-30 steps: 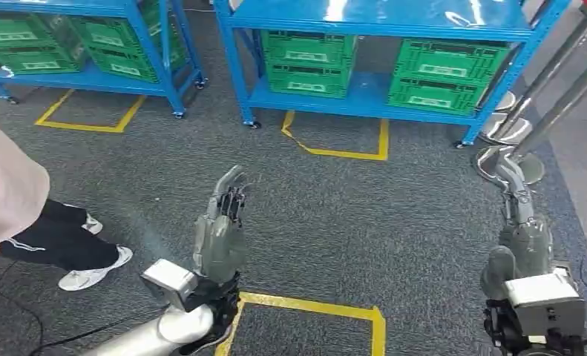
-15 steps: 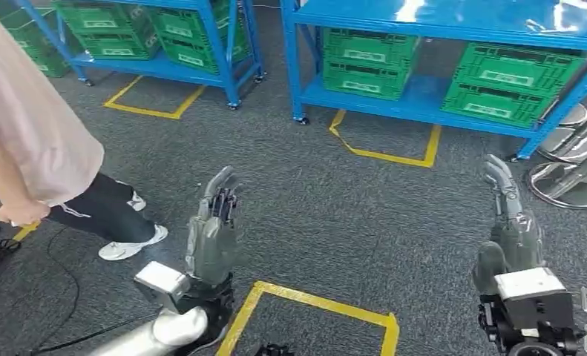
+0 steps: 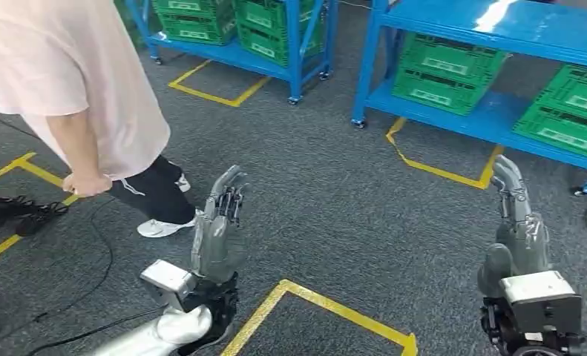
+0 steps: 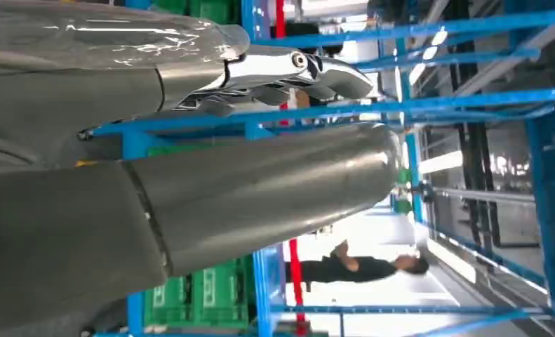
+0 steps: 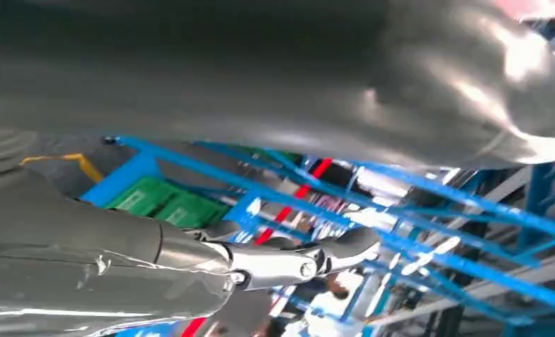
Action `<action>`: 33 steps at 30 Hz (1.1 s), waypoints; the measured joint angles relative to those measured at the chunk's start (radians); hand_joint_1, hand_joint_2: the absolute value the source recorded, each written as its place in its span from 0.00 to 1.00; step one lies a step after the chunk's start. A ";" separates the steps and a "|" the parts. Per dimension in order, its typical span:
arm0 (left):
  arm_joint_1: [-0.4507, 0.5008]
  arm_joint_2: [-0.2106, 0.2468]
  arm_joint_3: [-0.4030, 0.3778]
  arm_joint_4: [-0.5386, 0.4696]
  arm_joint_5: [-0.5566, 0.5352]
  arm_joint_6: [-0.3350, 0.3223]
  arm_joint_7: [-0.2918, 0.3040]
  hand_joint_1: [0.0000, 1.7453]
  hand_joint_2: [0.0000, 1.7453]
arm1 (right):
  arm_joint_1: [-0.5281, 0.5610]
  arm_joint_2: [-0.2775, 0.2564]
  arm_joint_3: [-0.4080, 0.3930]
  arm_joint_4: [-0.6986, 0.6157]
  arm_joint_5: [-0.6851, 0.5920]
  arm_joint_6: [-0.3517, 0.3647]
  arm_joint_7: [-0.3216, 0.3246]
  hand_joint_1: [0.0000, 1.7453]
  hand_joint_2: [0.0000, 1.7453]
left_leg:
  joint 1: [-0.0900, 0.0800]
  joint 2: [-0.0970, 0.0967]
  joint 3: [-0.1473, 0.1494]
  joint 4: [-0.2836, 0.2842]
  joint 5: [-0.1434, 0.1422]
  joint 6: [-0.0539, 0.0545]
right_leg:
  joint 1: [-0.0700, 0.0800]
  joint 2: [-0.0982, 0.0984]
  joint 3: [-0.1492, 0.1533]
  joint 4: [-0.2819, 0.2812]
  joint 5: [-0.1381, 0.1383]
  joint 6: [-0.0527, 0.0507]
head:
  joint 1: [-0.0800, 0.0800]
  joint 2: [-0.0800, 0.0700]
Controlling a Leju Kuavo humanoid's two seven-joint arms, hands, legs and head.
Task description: Take the parts from the cabinet and place them on the table.
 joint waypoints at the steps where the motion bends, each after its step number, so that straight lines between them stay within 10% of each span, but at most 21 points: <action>1: 0.000 0.000 0.000 0.000 -0.001 0.000 0.001 0.00 0.00 | 0.000 0.000 0.000 0.000 0.000 0.000 0.000 0.00 0.00 | 0.002 -0.015 0.002 0.005 -0.003 -0.005 | -0.007 0.026 0.043 -0.101 0.054 0.002 | 0.001 0.000; 3: -0.002 0.000 0.000 0.000 -0.004 0.000 0.005 0.00 0.00 | 0.000 0.000 0.000 0.001 0.000 0.004 0.000 0.00 0.00 | -0.003 -0.037 -0.011 0.021 -0.008 -0.016 | -0.019 0.115 0.075 -0.183 0.056 0.003 | 0.006 0.000; 7: 0.004 0.002 0.002 -0.001 -0.016 0.000 0.015 0.00 0.00 | -0.005 0.001 0.000 0.002 -0.004 0.015 -0.001 0.00 0.00 | 0.007 -0.076 -0.028 0.016 0.003 -0.041 | -0.017 0.075 0.085 -0.190 0.058 -0.022 | 0.000 0.000; 9: 0.001 0.002 0.005 -0.001 -0.018 0.000 0.019 0.00 0.00 | -0.007 0.001 -0.002 0.002 -0.011 0.019 -0.002 0.00 0.00 | 0.000 0.040 -0.068 0.100 -0.046 -0.053 | -0.015 0.054 0.092 -0.195 0.059 -0.035 | -0.013 0.000; 11: 0.001 0.002 0.006 -0.001 -0.003 0.000 0.024 0.00 0.00 | -0.006 0.001 0.000 0.004 -0.014 0.026 -0.003 0.00 0.00 | 0.005 0.070 -0.160 0.270 -0.117 -0.061 | -0.010 0.034 0.091 -0.194 0.057 -0.038 | -0.017 0.000; 13: 0.001 0.003 0.006 0.000 0.010 0.000 0.026 0.00 0.00 | -0.003 0.001 0.002 0.011 -0.004 0.021 -0.011 0.00 0.00 | 0.007 0.074 -0.210 0.351 -0.127 -0.062 | -0.009 0.018 0.090 -0.194 0.056 -0.039 | -0.018 0.000; 16: -0.001 0.005 0.006 0.000 0.024 0.000 0.026 0.00 0.00 | -0.004 0.004 0.006 0.018 0.030 0.003 -0.018 0.00 0.00 | 0.006 0.074 -0.094 0.124 -0.003 -0.050 | -0.008 0.005 0.096 -0.194 0.050 -0.036 | -0.021 0.000; 18: -0.006 0.006 0.006 0.000 0.027 0.000 0.026 0.00 0.00 | -0.003 0.008 0.007 0.020 0.038 0.000 -0.018 0.00 0.00 | -0.004 0.076 -0.036 0.017 0.009 -0.037 | 0.000 0.004 0.096 -0.194 0.045 -0.028 | -0.020 0.000; 21: -0.007 0.007 0.006 0.000 0.031 0.000 0.026 0.00 0.00 | -0.001 0.010 0.011 0.026 0.039 0.000 -0.017 0.00 0.00 | 0.001 0.076 -0.035 0.013 0.012 -0.043 | 0.002 0.002 0.097 -0.191 0.037 -0.045 | -0.017 0.000; 33: -0.016 0.014 0.006 0.000 0.044 0.000 0.019 0.00 0.00 | -0.009 0.010 0.035 0.042 -0.003 -0.018 -0.016 0.00 0.00 | -0.013 0.074 -0.037 0.024 0.001 -0.020 | -0.005 -0.001 0.113 -0.221 0.046 -0.013 | -0.011 0.000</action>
